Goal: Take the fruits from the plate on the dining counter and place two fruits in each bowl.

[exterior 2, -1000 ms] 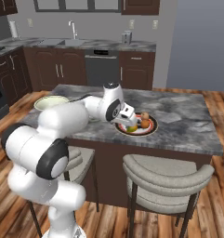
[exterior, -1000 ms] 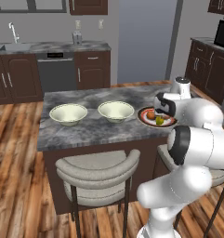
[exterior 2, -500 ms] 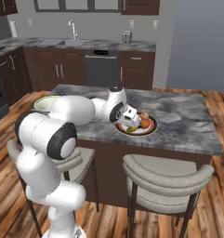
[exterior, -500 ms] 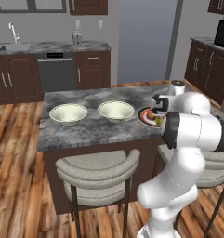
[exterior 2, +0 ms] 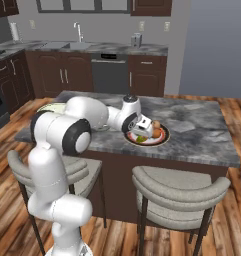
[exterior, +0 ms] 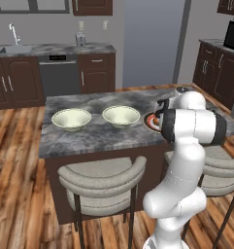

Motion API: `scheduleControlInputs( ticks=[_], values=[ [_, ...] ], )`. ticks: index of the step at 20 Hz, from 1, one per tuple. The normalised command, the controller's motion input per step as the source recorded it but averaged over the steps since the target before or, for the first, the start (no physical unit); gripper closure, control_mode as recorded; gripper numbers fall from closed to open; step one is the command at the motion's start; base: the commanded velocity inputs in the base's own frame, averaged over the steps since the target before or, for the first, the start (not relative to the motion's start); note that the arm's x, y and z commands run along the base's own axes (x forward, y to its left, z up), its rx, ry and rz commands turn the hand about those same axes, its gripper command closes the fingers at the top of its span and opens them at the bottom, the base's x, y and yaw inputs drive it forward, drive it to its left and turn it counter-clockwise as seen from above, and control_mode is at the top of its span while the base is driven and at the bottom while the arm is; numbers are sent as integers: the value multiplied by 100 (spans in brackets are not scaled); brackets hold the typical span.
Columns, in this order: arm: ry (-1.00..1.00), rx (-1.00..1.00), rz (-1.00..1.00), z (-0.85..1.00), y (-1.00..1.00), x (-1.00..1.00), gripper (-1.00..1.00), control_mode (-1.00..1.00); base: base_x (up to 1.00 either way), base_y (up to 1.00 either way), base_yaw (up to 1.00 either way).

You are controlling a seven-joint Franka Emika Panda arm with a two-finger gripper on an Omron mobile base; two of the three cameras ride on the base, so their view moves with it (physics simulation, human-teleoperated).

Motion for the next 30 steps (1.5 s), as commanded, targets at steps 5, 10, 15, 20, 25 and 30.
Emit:
scheduleControlInputs(
  ticks=[5, 10, 15, 20, 25, 30],
  values=[
    [0, 0, 0, -27, -11, 32, -100, -100, 0, 0, 0],
    [0, 0, 0, -34, 0, 9, -100, -100, 0, 0, 0],
    [0, 0, -1, -26, 0, 17, -100, -100, 0, 0, 0],
    [0, 0, -1, -11, 0, 27, -100, -100, 0, 0, 0],
    [0, 0, -1, -5, 0, 40, -100, -100, 0, 0, 0],
    [0, 0, 0, -39, -6, 13, -100, -100, 0, 0, 0]
  ],
)
